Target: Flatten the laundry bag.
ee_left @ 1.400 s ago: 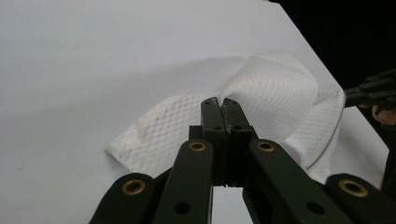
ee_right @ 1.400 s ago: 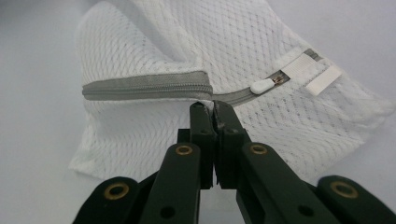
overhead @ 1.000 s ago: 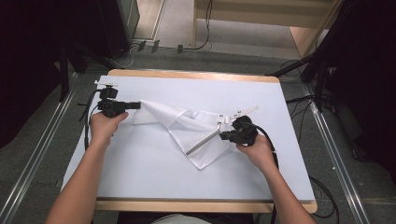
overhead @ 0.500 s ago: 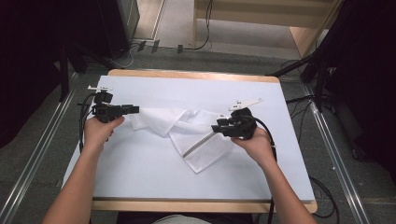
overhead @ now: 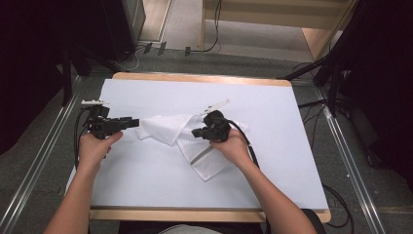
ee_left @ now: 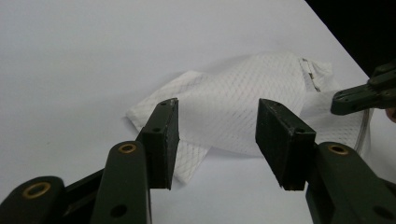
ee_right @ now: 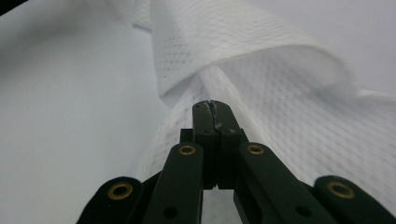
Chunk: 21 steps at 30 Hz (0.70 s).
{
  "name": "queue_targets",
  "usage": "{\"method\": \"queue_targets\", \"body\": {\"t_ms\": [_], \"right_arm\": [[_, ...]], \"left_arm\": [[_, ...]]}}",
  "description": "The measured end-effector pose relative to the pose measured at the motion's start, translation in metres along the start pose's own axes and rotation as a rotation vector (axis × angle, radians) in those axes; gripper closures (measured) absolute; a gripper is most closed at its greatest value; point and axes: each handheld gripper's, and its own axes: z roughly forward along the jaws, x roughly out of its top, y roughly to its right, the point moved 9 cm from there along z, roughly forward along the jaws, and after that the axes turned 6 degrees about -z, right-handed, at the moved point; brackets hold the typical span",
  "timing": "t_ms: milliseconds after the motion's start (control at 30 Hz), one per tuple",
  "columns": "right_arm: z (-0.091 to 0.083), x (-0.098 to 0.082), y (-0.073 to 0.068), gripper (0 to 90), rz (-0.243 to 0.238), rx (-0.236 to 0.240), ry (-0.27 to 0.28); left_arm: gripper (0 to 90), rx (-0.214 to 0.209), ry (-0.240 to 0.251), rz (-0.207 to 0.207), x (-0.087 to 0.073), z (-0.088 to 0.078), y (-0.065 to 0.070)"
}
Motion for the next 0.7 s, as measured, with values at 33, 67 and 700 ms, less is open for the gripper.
{"method": "queue_targets", "body": {"t_ms": [33, 67, 700], "right_arm": [[0.009, 0.000, -0.001, 90.0, -0.011, -0.003, -0.015], [0.013, 0.000, -0.002, 90.0, -0.014, -0.005, -0.023], [0.067, 0.070, 0.005, 90.0, -0.014, -0.002, 0.016]], "left_arm": [[50.6, 0.000, -0.001, 0.003, -0.001, 0.000, 0.000], [50.6, 0.000, 0.000, 0.003, -0.001, -0.001, 0.000], [51.5, -0.007, 0.021, 0.006, -0.005, -0.008, 0.000]]}}
